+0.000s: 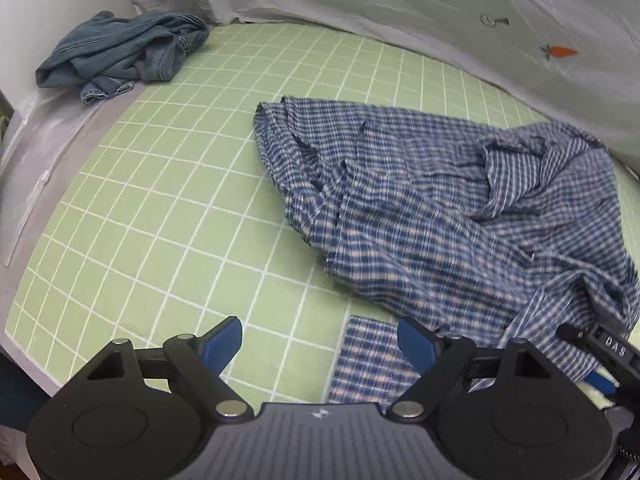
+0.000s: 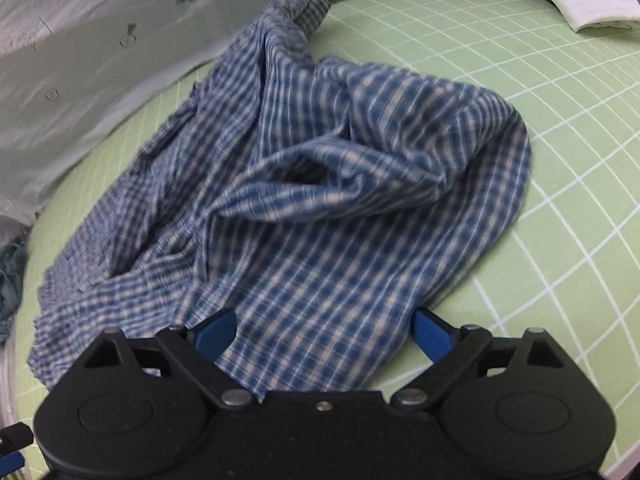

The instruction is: Fold clothes

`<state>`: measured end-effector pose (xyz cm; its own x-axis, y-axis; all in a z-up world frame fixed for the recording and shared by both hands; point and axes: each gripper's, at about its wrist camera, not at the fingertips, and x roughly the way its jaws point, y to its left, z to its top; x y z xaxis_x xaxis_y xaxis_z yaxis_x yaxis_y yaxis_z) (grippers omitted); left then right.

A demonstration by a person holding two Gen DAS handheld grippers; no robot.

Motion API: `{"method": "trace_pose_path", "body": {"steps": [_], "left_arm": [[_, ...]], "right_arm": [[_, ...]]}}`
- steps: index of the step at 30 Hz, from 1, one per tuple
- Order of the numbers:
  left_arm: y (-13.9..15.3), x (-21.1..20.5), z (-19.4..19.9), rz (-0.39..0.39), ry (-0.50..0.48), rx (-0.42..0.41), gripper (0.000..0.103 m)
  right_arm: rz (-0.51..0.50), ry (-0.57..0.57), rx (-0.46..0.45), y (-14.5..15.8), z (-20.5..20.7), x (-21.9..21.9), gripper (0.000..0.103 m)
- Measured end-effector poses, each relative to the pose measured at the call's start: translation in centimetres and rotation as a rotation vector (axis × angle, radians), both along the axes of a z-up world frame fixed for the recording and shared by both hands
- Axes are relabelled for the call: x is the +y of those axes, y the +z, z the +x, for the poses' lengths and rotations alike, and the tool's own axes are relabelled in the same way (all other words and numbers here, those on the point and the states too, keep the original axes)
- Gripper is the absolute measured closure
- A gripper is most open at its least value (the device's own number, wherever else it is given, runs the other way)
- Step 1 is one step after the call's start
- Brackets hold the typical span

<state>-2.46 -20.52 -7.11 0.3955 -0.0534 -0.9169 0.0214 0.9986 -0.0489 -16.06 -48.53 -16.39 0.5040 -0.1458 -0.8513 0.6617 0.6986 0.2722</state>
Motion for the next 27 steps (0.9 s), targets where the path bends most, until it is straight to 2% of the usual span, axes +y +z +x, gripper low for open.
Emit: {"method": "trace_pose_path", "body": {"steps": [2, 5, 7, 8, 10, 12, 14, 16, 18, 22, 25, 27], "left_arm": [[-0.8, 0.3, 0.3, -0.003, -0.015, 0.024, 0.018], [-1.6, 0.1, 0.8, -0.013, -0.036, 0.038, 0.018], [-1.9, -0.6, 1.1, -0.005, -0.047, 0.038, 0.018], [-1.9, -0.9, 1.2, 0.000, -0.049, 0.038, 0.018], [-1.5, -1.7, 1.3, -0.005, -0.038, 0.017, 0.018], [-0.5, -2.5, 1.1, -0.024, -0.015, -0.026, 0.018], [0.5, -3.7, 0.8, -0.036, 0.010, -0.077, 0.018], [1.1, -5.0, 0.4, -0.043, 0.045, -0.095, 0.018], [1.6, -6.4, 0.0, -0.056, 0.082, -0.105, 0.018], [2.1, -9.3, -0.9, -0.040, 0.074, -0.114, 0.018], [2.3, -10.6, -1.4, -0.027, 0.079, -0.113, 0.018], [2.4, -11.3, -1.7, -0.017, 0.080, -0.112, 0.018]], "right_arm": [[-0.045, 0.014, 0.025, -0.1, 0.4, 0.8, 0.015], [-0.121, 0.059, 0.064, -0.1, 0.6, 1.3, 0.032], [-0.160, 0.105, 0.089, 0.0, 0.5, 0.8, 0.052], [-0.168, 0.124, 0.095, 0.1, 0.3, 0.5, 0.058], [-0.166, 0.149, 0.095, 0.2, -0.5, -0.6, 0.087], [-0.131, 0.157, 0.071, 0.2, -1.6, -2.5, 0.099], [-0.098, 0.158, 0.048, 0.1, -2.5, -4.6, 0.101], [-0.070, 0.161, 0.027, 0.0, -3.5, -6.8, 0.102], [-0.118, 0.170, 0.025, 0.5, -4.5, -9.0, 0.102], [-0.232, 0.149, 0.041, 0.8, -6.5, -15.3, 0.102], [-0.376, 0.125, 0.089, 1.1, -7.2, -20.3, 0.102], [-0.383, 0.056, 0.083, 1.6, -7.9, -23.9, 0.102]]}}
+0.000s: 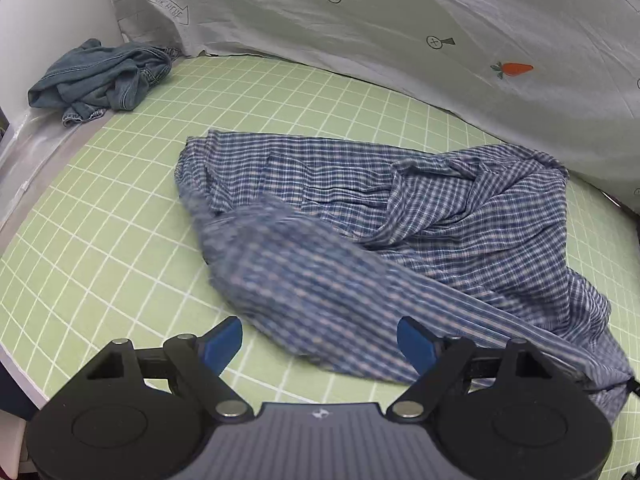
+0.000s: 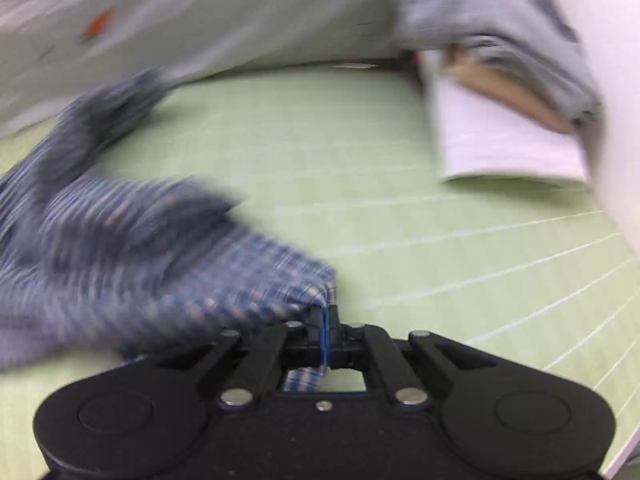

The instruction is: Fold clothes

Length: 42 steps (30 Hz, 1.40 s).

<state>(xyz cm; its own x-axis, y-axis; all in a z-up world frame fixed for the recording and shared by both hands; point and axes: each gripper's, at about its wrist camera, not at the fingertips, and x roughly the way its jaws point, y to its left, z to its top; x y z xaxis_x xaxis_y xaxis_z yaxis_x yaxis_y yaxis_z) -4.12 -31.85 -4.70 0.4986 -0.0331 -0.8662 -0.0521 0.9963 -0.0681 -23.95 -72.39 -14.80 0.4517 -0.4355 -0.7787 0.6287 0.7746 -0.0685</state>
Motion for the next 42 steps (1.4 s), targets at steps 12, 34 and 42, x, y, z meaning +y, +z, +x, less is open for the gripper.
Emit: {"method": "trace_pose_path", "body": {"steps": [12, 34, 42], "left_arm": [[-0.1, 2.5, 0.3, 0.030, 0.033, 0.014, 0.018], [-0.3, 7.1, 4.7, 0.032, -0.061, 0.011, 0.018], [-1.6, 3.1, 5.2, 0.030, -0.044, 0.037, 0.019]], "right_arm": [[0.117, -0.120, -0.110, 2.0, 3.6, 7.7, 0.003], [0.239, -0.112, -0.065, -0.9, 5.7, 16.3, 0.100], [0.105, -0.161, -0.001, -0.6, 2.6, 9.1, 0.100]]}}
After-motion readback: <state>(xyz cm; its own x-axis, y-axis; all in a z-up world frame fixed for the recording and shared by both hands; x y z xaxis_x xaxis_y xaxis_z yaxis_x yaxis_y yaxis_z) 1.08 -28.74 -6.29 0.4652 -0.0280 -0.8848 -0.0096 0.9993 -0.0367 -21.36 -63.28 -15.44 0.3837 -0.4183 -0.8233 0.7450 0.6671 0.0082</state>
